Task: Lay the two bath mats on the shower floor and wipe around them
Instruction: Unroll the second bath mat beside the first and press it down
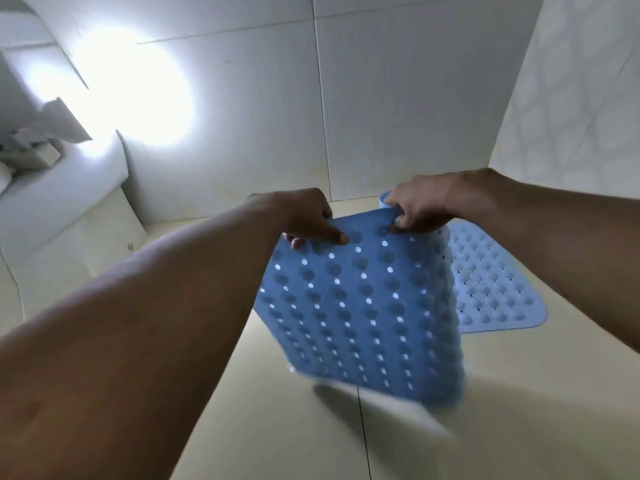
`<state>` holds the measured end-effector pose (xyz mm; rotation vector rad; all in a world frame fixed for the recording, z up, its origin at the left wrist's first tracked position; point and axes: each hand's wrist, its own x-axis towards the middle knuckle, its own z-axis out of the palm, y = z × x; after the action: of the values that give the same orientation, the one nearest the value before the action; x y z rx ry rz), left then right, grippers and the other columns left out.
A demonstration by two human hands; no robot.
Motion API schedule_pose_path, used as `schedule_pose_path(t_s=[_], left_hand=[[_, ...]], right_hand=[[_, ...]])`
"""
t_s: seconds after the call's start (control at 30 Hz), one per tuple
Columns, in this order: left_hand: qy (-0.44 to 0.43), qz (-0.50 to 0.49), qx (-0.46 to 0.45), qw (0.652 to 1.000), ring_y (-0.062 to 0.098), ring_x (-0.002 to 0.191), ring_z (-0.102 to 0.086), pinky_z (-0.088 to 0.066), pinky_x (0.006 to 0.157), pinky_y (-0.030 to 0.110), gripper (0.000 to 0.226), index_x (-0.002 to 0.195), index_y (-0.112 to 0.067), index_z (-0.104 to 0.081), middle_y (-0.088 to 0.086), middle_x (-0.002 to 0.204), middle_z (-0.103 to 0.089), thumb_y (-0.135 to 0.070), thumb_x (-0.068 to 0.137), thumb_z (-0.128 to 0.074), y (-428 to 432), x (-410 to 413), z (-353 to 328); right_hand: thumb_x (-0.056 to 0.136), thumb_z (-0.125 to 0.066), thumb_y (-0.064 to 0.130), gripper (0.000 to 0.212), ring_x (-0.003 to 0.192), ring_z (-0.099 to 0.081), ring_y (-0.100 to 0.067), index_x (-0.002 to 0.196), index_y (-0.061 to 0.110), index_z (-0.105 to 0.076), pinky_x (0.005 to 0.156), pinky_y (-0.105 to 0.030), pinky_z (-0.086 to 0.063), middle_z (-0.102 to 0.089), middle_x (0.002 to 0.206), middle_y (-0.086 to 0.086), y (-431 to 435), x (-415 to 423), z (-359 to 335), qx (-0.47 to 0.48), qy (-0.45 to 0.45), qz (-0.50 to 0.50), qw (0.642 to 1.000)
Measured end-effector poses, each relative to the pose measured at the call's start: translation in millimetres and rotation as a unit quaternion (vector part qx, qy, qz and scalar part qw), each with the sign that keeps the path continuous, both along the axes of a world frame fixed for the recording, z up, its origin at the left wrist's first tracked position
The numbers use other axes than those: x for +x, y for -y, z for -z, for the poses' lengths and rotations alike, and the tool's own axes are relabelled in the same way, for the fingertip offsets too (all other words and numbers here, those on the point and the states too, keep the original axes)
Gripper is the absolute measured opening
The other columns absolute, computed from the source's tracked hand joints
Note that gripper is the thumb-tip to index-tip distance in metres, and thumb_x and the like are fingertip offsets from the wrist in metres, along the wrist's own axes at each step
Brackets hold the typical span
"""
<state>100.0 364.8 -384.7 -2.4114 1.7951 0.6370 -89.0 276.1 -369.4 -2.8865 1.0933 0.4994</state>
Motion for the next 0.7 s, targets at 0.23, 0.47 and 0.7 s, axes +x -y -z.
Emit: schedule_pose_path(t_s=[0.23,0.47,0.7], left_hand=[[-0.059,-0.003,0.161,0.985,0.026,0.057,-0.058,-0.05,0.065,0.03,0.061,0.1,-0.005,-0.07,0.01,0.062,-0.07,-0.063,0.082,-0.073,-1,-35,67],[-0.049,-0.081,0.021,0.995,0.035,0.102,-0.064,-0.054,0.089,0.045,0.044,0.107,-0.017,-0.059,0.017,0.118,-0.066,-0.055,0.087,-0.07,-36,-41,213],[-0.047,-0.053,-0.011,0.997,0.035,0.117,-0.057,-0.05,0.089,0.043,0.043,0.124,-0.017,-0.05,0.011,0.126,-0.059,-0.044,0.093,-0.062,-60,-55,274]], right_hand=[[0.094,-0.063,0.05,0.055,0.095,-0.058,-0.024,0.132,0.011,-0.059,0.051,-0.027,-0.05,-0.061,0.132,-0.006,-17,-23,49,0.08,-0.13,0.058,0.987],[0.097,-0.057,0.05,0.053,0.128,-0.051,-0.031,0.133,0.011,-0.05,0.094,-0.042,-0.044,-0.057,0.136,-0.012,-23,-25,171,0.016,0.006,0.078,0.997],[0.095,-0.057,0.055,0.06,0.131,-0.045,-0.03,0.135,0.012,-0.044,0.098,-0.045,-0.043,-0.052,0.139,-0.011,-21,-38,246,0.037,0.027,0.091,0.995]])
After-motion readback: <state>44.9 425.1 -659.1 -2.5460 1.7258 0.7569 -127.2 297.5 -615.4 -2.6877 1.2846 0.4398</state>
